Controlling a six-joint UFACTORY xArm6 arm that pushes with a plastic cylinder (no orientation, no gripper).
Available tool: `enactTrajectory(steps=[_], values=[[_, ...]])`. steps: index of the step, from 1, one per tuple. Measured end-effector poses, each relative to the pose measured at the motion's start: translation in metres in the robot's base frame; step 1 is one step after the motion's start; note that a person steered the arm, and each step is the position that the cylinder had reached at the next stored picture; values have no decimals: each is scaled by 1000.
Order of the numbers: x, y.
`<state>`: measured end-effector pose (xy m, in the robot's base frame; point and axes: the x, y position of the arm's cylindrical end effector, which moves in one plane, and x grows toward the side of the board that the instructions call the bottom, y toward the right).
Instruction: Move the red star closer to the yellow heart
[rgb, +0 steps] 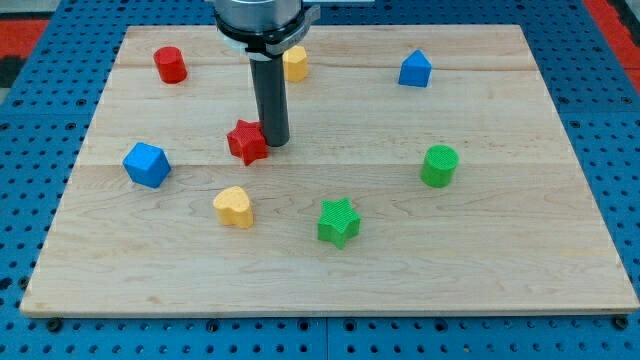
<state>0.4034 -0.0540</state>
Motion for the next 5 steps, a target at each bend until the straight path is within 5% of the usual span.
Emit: enactTrajectory(steps=[2,4,5], values=[[-13,-55],[59,-32],[35,-87]])
